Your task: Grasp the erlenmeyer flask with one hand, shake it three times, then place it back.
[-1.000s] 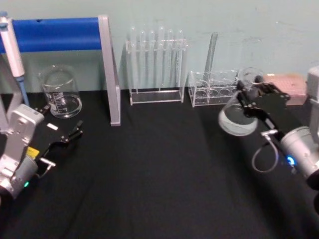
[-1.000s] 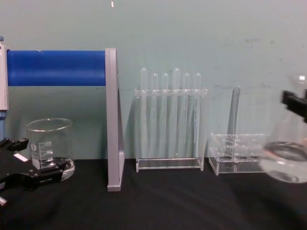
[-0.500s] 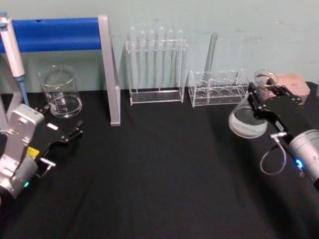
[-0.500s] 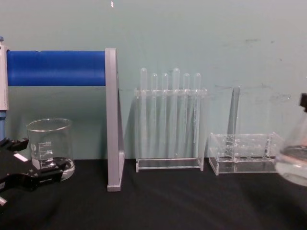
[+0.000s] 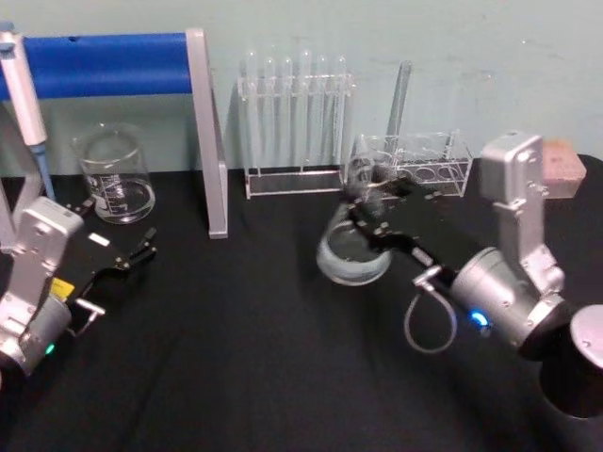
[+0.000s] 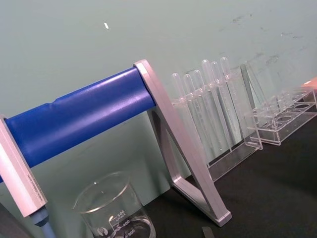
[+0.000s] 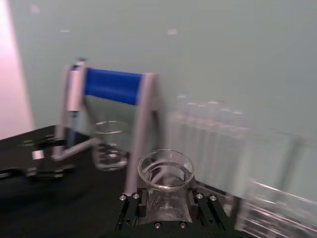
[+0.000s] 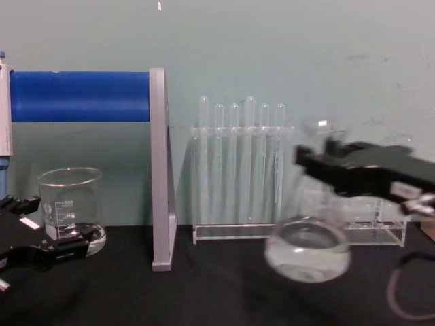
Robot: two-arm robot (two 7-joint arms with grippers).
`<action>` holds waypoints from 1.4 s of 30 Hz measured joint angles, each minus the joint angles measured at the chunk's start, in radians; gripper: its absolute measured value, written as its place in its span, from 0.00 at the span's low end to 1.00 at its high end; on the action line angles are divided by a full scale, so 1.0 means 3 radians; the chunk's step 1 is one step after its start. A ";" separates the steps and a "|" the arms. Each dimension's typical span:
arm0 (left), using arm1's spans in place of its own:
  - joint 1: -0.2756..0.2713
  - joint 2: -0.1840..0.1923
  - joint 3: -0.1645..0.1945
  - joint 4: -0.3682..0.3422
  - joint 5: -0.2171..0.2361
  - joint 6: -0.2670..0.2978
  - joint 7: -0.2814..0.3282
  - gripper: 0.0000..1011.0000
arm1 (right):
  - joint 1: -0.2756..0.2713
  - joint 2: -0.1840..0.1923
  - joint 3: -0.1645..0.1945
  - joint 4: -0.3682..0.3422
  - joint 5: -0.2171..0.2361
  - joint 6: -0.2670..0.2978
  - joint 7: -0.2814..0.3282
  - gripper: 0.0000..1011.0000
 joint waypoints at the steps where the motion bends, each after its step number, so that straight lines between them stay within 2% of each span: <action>1: 0.0000 0.0000 0.0000 0.0000 0.0000 0.0000 0.0000 0.99 | 0.0036 0.0006 -0.0069 0.0021 0.0015 -0.0001 0.0067 0.44; 7: 0.0000 0.0000 0.0000 0.0000 0.0000 0.0000 0.0000 0.99 | 0.0152 0.0021 -0.0303 0.0085 0.0072 -0.0007 0.0262 0.44; 12: 0.0000 0.0000 0.0000 0.0000 0.0000 0.0000 0.0000 0.99 | 0.0192 0.0043 -0.0384 0.0100 0.0113 -0.0015 0.0299 0.44; 16: 0.0000 0.0000 0.0000 0.0000 0.0000 0.0000 0.0000 0.99 | 0.0189 0.0064 -0.0379 0.0099 0.0133 -0.0024 0.0256 0.44; 19: 0.0000 0.0000 0.0000 0.0000 0.0000 0.0000 0.0000 0.99 | 0.0155 0.0084 -0.0314 0.0084 0.0147 -0.0034 0.0148 0.44; 26: 0.0000 0.0000 0.0000 0.0000 0.0000 0.0000 0.0000 0.99 | 0.0018 0.0111 -0.0040 0.0017 0.0145 -0.0048 -0.0176 0.44; 35: 0.0000 0.0000 0.0000 0.0000 0.0000 0.0000 0.0000 0.99 | -0.0292 0.0109 0.0470 -0.0164 0.0070 -0.0013 -0.0617 0.44; 41: 0.0000 0.0000 0.0000 0.0000 0.0000 0.0000 0.0000 0.99 | -0.0429 0.0071 0.0699 -0.0237 0.0046 -0.0008 -0.0762 0.44; 42: 0.0000 0.0000 0.0000 0.0000 0.0000 0.0000 0.0000 0.99 | -0.0429 0.0071 0.0699 -0.0237 0.0046 -0.0008 -0.0762 0.44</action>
